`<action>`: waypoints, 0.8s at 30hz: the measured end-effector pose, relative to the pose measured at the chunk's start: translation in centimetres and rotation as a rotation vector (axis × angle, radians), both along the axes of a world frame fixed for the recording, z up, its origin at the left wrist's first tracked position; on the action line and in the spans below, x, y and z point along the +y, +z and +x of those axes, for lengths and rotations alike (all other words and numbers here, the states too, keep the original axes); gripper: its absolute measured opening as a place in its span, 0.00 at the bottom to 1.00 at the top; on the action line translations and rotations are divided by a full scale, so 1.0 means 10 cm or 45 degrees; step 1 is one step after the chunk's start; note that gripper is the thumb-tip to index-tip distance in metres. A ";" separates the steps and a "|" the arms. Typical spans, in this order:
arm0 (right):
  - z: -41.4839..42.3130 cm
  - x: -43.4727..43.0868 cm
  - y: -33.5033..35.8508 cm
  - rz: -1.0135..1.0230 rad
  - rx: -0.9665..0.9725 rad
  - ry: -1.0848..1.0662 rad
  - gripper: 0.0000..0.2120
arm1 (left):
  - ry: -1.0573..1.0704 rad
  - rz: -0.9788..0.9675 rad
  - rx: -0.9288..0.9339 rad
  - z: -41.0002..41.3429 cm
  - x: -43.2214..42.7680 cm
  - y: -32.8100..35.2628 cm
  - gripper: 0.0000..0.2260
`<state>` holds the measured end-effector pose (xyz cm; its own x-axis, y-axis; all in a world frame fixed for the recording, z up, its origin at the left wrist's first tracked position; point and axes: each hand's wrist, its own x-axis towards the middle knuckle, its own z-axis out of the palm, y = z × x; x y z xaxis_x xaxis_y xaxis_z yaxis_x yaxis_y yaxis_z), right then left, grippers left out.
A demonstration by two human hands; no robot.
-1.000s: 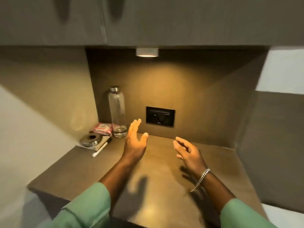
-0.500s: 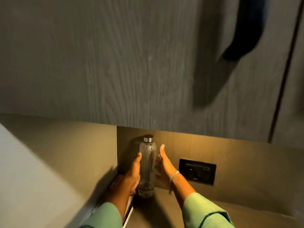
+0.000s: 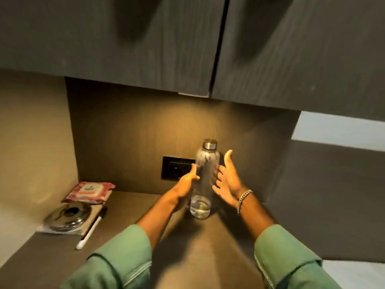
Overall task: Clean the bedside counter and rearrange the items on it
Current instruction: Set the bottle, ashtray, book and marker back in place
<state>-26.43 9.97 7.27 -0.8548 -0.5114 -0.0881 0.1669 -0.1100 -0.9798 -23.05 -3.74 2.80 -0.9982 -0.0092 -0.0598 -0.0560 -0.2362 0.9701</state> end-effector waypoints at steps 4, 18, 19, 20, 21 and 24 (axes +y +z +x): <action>-0.14 0.58 0.02 0.036 -0.056 -0.181 0.46 | -0.170 -0.048 -0.022 -0.24 0.63 0.12 0.26; -0.21 0.82 0.07 -0.399 0.046 -0.672 0.36 | 0.077 0.146 0.023 -0.12 0.52 0.32 0.23; -0.16 0.70 0.04 -0.323 0.096 -0.788 0.30 | 0.179 0.107 0.012 -0.06 0.34 0.30 0.23; -0.07 0.57 0.02 -0.233 0.161 -0.912 0.22 | 0.287 0.064 0.004 0.01 0.13 0.25 0.22; 0.01 0.43 -0.01 -0.164 0.244 -1.026 0.17 | 0.400 0.016 0.005 0.09 -0.10 0.19 0.22; 0.28 -0.18 -0.18 -0.233 0.500 -0.972 0.12 | 0.758 -0.109 0.008 0.42 -0.90 0.00 0.22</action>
<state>-23.64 8.18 5.49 -0.9207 0.2350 0.3117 -0.3620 -0.2149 -0.9071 -18.84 -12.72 2.78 -0.8200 -0.5716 -0.0287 0.0676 -0.1465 0.9869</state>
